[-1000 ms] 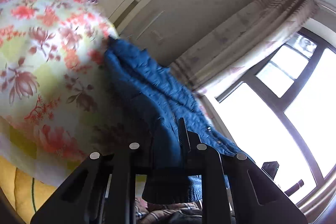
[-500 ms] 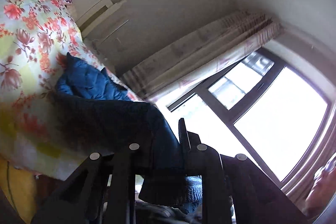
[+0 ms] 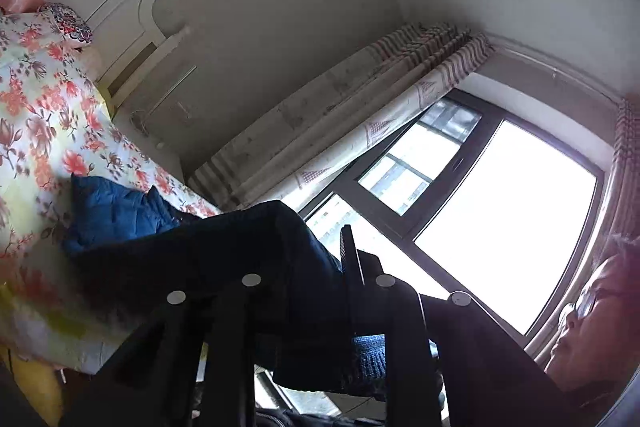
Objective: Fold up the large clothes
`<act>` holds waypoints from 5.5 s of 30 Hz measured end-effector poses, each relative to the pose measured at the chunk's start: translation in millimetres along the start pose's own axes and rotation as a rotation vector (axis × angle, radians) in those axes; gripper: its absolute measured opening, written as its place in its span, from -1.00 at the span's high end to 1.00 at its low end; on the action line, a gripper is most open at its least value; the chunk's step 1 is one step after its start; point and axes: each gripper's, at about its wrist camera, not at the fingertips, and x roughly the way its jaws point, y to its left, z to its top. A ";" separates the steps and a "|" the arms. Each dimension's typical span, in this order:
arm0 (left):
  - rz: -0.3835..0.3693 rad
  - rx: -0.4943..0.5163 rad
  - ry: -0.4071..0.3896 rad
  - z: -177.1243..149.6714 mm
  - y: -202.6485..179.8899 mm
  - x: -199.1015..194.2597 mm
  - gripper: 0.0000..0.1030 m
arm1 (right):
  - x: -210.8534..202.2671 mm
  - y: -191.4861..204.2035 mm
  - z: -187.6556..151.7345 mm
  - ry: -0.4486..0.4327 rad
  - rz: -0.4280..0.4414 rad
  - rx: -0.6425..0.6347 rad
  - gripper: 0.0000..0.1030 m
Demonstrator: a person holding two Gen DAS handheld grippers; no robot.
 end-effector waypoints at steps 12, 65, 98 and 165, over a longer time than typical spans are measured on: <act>0.536 -0.508 0.229 74.0 270.8 202.6 0.48 | 181.4 -178.5 62.5 0.104 -0.215 0.405 0.46; 0.725 0.261 0.555 68.8 252.1 275.5 0.62 | 282.5 -306.5 22.3 0.434 -0.422 0.200 0.41; 0.968 0.139 0.563 79.8 348.8 315.5 0.39 | 370.0 -338.0 37.1 0.498 -0.565 0.228 0.60; 1.244 0.288 0.561 74.8 307.4 346.0 -0.89 | 414.8 -299.7 30.6 0.596 -0.688 0.007 -0.47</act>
